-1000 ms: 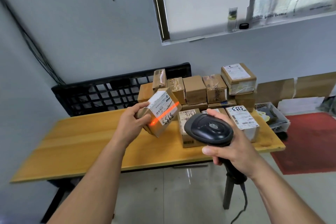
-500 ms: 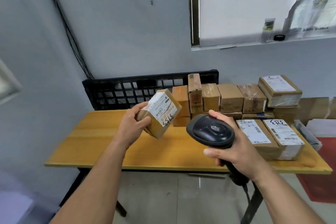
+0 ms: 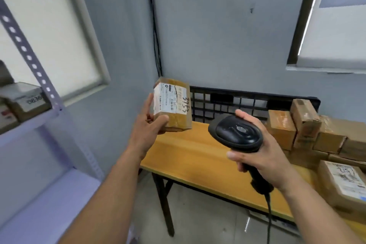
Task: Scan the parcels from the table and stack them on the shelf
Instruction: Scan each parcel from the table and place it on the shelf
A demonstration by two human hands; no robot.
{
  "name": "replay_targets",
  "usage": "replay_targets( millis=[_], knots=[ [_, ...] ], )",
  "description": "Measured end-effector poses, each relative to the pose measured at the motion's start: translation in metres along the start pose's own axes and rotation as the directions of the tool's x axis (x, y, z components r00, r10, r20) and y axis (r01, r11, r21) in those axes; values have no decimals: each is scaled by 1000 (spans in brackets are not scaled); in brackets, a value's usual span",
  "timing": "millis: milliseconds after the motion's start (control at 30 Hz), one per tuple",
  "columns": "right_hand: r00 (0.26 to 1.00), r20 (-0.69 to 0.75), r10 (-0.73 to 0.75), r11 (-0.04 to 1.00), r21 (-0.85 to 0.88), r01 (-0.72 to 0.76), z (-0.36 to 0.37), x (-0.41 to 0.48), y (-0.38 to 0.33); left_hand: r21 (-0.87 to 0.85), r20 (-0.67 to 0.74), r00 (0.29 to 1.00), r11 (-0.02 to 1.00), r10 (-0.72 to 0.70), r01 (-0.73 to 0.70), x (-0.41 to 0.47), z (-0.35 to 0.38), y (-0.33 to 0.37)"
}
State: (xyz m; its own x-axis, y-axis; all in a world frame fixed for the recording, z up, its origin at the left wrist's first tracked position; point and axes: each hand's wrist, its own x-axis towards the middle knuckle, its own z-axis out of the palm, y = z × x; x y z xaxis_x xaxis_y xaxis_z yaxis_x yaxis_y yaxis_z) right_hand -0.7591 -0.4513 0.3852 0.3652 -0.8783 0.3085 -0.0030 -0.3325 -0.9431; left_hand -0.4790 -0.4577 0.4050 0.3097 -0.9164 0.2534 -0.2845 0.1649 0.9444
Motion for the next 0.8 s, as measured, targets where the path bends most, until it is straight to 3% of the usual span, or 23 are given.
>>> replay_targets(
  millis=[400,633,800],
  knots=[
    [977,180,-113,993,50,106,145,96,-14,-96,-428,903,992,32,-81,23,-171,7],
    [942,314,-117,992,89,94,190,133,-15,-110,-706,708,988,0,-110,32,-238,20],
    [919,373,-126,989,125,84,212,155,-16,-78,-823,557,993,-113,86,50,-283,26]
  ],
)
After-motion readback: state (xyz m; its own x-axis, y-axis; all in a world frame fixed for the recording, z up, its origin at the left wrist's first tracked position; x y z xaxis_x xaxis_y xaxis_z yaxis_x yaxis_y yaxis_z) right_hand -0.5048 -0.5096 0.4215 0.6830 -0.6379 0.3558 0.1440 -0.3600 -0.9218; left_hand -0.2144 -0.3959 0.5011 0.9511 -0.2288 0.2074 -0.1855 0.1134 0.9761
